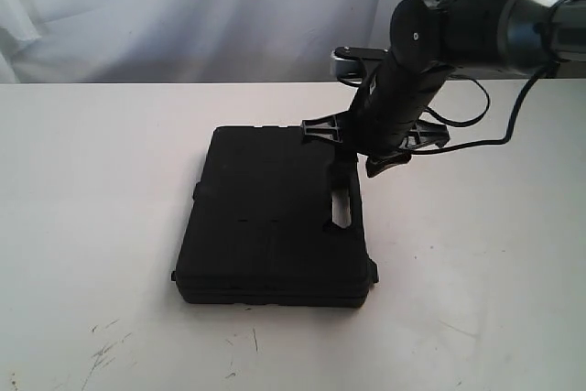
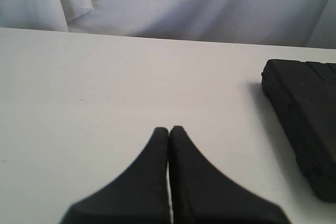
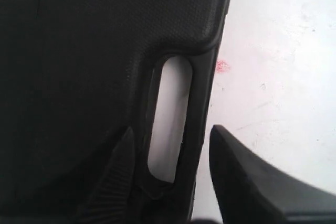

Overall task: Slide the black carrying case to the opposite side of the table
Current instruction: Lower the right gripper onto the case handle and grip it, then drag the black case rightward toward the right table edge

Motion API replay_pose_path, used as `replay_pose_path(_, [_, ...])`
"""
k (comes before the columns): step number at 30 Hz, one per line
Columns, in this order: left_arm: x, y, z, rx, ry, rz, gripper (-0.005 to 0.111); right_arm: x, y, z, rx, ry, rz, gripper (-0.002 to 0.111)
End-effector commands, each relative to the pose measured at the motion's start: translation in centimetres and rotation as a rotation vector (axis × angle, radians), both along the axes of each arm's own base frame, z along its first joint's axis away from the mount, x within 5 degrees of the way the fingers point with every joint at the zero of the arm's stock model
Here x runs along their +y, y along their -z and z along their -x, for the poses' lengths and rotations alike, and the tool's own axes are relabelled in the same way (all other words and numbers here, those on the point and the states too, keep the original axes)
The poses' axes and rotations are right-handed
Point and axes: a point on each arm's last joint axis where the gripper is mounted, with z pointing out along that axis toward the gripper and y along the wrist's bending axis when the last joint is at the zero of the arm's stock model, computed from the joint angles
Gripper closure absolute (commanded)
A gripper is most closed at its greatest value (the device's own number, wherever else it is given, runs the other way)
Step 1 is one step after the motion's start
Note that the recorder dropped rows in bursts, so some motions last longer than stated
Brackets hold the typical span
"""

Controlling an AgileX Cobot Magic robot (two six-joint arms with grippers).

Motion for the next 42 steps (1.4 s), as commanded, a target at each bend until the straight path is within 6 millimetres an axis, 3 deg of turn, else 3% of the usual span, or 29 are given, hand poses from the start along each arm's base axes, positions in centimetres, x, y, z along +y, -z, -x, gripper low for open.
replay_pose_path(1, [0.0,0.1,0.0,-0.008,0.007,-0.003,0.107,0.1,0.1,-0.6,-0.014,0.019,0.023,0.065])
replay_pose_path(19, [0.0,0.0,0.0,-0.01,0.007,-0.003,0.107,0.3,5.4,-1.1,0.106,0.032,0.103,0.065])
replay_pose_path(26, [0.0,0.0,0.0,-0.01,0.007,-0.003,0.107,0.3,5.2,-1.0,0.11,0.047,0.101,0.088])
replay_pose_path(31, [0.0,0.0,0.0,-0.01,0.007,-0.003,0.107,-1.1,5.4,-1.2,0.166,0.069,0.135,0.106])
replay_pose_path(42, [0.0,0.0,0.0,-0.01,0.007,-0.003,0.107,-3.9,4.8,-1.9,0.172,0.042,0.26,0.108])
